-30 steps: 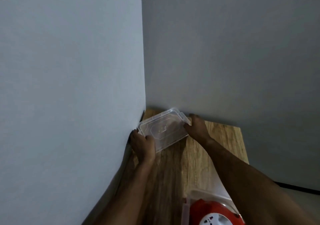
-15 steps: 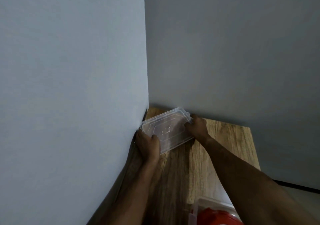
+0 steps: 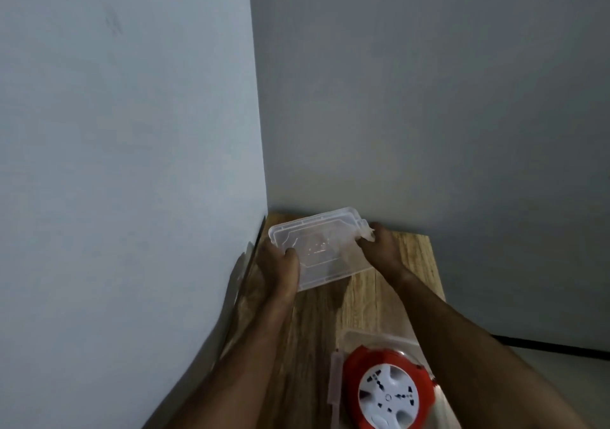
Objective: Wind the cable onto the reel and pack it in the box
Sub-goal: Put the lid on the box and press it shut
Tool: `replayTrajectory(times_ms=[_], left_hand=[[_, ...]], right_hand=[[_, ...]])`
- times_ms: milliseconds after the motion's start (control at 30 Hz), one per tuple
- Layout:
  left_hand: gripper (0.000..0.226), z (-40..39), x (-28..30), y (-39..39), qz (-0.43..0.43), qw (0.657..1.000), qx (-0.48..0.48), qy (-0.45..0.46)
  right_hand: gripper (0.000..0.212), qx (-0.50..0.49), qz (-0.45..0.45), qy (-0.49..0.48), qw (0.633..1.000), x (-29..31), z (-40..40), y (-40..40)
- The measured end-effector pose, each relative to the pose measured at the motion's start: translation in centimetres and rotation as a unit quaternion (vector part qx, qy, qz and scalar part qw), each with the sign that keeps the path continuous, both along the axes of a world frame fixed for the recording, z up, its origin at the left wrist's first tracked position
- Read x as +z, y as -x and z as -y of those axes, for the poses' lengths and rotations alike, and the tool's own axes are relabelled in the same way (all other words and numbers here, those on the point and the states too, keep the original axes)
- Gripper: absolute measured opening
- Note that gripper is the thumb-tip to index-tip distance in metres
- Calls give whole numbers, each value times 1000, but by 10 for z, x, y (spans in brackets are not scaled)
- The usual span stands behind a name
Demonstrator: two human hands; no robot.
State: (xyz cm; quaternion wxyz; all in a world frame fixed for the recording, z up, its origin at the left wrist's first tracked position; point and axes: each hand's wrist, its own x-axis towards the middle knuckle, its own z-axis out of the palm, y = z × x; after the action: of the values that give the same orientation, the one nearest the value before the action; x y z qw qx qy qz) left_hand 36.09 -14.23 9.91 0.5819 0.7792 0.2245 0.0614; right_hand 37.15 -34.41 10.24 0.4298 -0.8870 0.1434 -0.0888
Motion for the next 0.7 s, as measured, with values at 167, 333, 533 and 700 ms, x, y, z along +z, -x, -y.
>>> replayTrajectory(times_ms=[167, 333, 533, 700], left_hand=[[49, 15, 32, 36, 29, 999, -43, -2], [47, 30, 50, 62, 53, 995, -81, -16], [33, 43, 59, 83, 77, 990, -119, -4], [24, 46, 59, 100, 119, 982, -137, 55]], right_hand=[[28, -21, 17, -31, 999, 23, 21, 55], [36, -54, 21, -51, 997, 39, 41, 102], [36, -72, 55, -106, 990, 57, 55, 147], [20, -97, 73, -112, 986, 58, 68, 176]])
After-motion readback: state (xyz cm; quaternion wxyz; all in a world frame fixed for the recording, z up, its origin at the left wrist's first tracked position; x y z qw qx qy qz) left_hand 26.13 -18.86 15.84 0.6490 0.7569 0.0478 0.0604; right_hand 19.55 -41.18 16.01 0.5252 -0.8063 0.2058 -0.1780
